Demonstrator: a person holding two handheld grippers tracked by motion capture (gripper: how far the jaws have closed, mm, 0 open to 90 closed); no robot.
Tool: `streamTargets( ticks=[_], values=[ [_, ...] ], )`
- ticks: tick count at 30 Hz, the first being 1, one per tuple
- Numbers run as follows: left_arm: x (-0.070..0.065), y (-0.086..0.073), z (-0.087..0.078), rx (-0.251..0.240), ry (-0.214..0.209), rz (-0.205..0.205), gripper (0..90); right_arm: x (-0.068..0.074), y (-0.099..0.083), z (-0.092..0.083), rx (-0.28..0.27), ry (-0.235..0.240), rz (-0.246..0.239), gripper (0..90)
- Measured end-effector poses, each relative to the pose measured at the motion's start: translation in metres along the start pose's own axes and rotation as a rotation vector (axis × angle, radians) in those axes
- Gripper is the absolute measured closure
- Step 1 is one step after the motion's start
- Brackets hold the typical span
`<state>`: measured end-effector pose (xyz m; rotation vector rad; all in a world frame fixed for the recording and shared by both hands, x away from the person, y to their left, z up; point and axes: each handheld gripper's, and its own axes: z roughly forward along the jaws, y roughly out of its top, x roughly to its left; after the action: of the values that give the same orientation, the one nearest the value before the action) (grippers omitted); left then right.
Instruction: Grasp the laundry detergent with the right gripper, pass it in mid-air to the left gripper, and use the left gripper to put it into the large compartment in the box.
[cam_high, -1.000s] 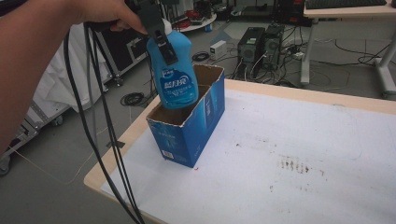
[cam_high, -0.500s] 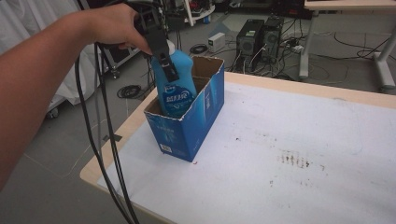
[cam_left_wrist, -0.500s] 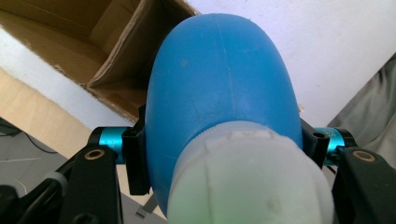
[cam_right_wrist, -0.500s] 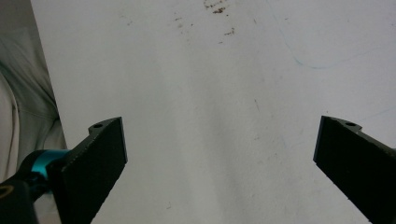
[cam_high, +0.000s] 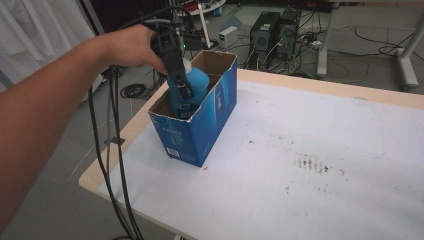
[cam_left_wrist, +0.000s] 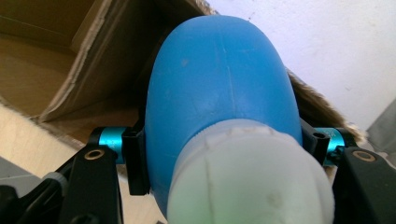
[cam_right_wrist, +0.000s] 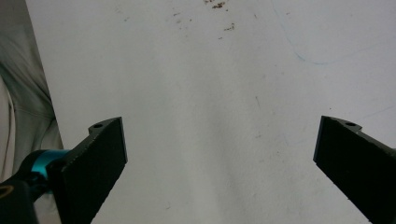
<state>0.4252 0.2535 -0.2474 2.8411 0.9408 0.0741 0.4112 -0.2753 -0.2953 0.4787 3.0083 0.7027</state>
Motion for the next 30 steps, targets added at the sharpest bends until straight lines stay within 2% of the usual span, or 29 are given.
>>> streamTargets(
  ticks=[7,14,30],
  values=[
    [0.000,-0.008,0.022,0.000,-0.003,-0.001,37.8,0.001,0.001,0.001,0.002,-0.003,-0.006,2.0],
    [0.000,-0.010,0.035,0.012,-0.006,0.000,37.7,0.002,0.000,0.000,0.008,-0.004,-0.002,2.0],
    [0.004,-0.009,0.035,0.006,-0.002,-0.024,37.1,0.004,-0.001,0.001,0.008,-0.005,-0.003,2.0]
  ],
)
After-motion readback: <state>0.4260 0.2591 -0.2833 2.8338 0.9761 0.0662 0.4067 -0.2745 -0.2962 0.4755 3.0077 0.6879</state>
